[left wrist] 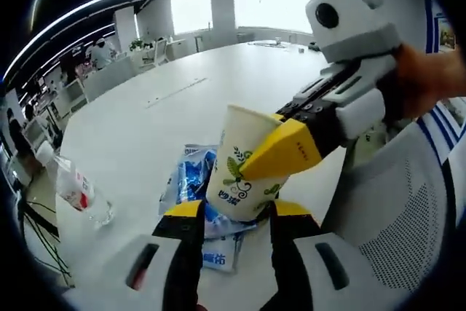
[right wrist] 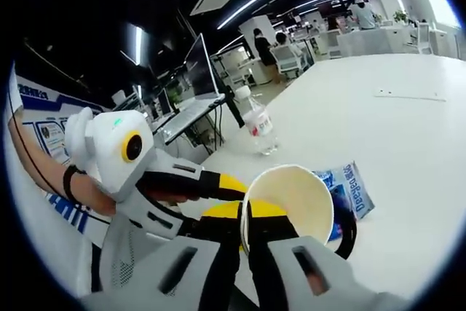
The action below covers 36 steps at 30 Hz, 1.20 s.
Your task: Arrange the tabletop items into an orderly group along one side of the table until the central work area is clear of visible clutter.
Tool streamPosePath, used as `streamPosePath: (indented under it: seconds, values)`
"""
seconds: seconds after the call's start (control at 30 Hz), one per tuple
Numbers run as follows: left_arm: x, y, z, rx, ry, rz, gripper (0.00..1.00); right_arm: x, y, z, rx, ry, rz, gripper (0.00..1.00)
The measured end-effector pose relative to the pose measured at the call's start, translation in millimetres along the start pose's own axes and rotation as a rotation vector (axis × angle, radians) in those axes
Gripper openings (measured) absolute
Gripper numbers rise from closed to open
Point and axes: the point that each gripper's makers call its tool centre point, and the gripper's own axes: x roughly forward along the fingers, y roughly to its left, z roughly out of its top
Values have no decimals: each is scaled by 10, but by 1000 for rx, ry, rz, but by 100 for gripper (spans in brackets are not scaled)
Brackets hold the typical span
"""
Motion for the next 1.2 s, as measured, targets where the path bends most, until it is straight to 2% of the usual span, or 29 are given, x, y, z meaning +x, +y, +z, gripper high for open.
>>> streamPosePath:
  seconds: [0.17, 0.6, 0.73, 0.77, 1.2]
  values:
    - [-29, 101, 11, -72, -22, 29, 34, 64, 13, 84, -1, -9, -6, 0]
    - [-147, 357, -20, -179, -53, 80, 37, 146, 44, 235, -22, -18, 12, 0]
    - [-169, 402, -78, -183, -43, 99, 35, 149, 32, 248, -23, -16, 14, 0]
    - [-173, 436, -140, -161, -17, 118, 35, 149, 9, 258, -23, -19, 14, 0]
    - [-329, 614, -255, -242, -39, 172, 35, 121, -137, 379, -18, -30, -4, 0]
